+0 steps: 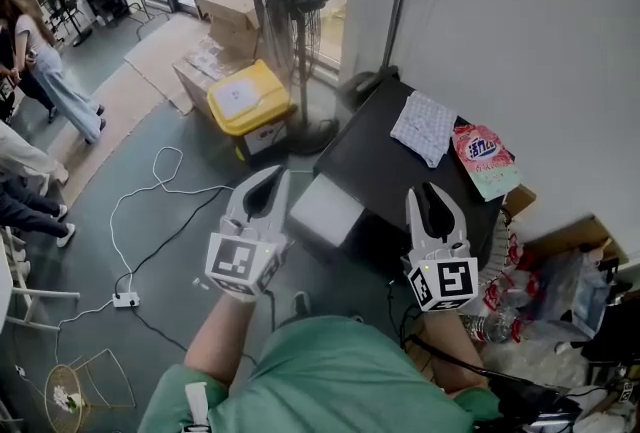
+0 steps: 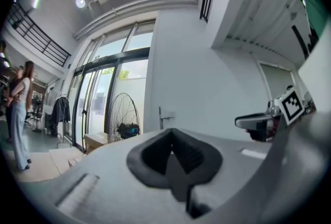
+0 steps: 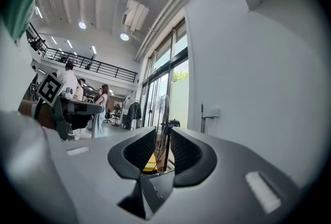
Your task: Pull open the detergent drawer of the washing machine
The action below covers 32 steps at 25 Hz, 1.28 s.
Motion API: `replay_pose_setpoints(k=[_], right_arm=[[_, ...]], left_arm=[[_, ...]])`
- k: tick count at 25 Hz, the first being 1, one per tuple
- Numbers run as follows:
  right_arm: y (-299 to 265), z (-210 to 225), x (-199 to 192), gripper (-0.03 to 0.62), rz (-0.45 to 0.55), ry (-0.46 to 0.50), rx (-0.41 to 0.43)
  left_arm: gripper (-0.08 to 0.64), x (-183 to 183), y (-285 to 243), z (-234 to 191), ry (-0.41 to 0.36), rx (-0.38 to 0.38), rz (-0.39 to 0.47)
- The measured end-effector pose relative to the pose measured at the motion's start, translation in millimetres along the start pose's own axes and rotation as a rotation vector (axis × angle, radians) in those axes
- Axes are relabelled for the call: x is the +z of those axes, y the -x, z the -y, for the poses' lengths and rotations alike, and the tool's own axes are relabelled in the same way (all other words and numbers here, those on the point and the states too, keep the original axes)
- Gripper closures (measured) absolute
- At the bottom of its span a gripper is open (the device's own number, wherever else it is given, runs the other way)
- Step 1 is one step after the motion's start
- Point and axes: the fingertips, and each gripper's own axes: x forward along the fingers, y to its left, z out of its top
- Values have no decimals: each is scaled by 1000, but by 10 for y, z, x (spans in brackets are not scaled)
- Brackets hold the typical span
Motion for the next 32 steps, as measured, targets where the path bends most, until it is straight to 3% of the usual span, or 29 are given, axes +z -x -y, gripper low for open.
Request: replay_pose_setpoints(k=[10,32], right_arm=[[11,52,108,581,47,22,36],[163,161,63,583,46,49,81]], left_arm=[[563,32,33,47,-24,57,-29],[563,-103,127,209,-23,129,-72]])
